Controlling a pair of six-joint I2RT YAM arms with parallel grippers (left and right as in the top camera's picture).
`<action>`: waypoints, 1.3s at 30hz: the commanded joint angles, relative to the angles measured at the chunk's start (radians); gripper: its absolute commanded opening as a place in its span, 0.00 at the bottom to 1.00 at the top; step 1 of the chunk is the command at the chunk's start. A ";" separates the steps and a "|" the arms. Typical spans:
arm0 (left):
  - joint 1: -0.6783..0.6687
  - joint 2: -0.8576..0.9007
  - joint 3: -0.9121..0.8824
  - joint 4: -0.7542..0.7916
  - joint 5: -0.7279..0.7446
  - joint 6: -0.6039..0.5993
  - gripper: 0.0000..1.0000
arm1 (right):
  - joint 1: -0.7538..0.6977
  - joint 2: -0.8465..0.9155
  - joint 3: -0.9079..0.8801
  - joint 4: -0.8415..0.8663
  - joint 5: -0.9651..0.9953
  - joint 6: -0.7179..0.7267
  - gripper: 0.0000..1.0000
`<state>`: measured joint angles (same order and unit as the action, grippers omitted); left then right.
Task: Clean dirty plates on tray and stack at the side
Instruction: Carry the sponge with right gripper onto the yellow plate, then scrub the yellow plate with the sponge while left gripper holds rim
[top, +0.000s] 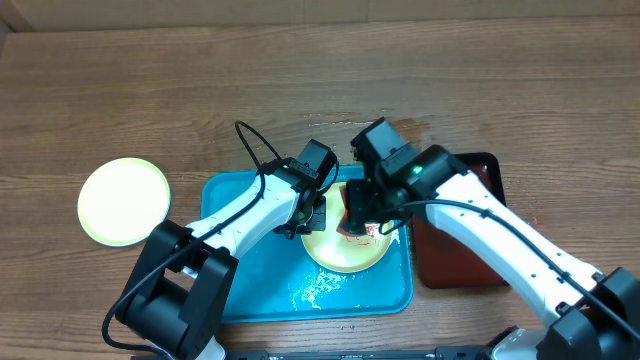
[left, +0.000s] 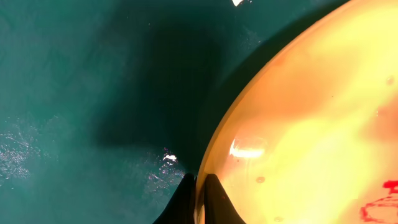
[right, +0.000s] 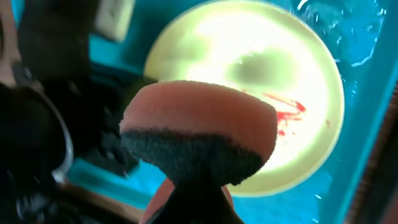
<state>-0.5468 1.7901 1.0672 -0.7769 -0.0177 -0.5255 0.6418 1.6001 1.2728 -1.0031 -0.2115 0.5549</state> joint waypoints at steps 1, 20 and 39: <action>-0.003 0.039 -0.008 -0.002 -0.012 -0.029 0.04 | 0.004 0.057 -0.012 0.012 0.105 0.195 0.04; -0.001 0.039 -0.008 -0.014 -0.016 -0.041 0.04 | 0.031 0.243 -0.035 0.238 0.094 0.541 0.04; 0.154 0.039 -0.008 0.106 0.412 0.114 0.04 | 0.031 0.243 -0.161 0.315 0.004 0.503 0.04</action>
<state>-0.4232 1.8034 1.0664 -0.6933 0.1875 -0.4870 0.6617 1.8458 1.1217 -0.6933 -0.1761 1.0721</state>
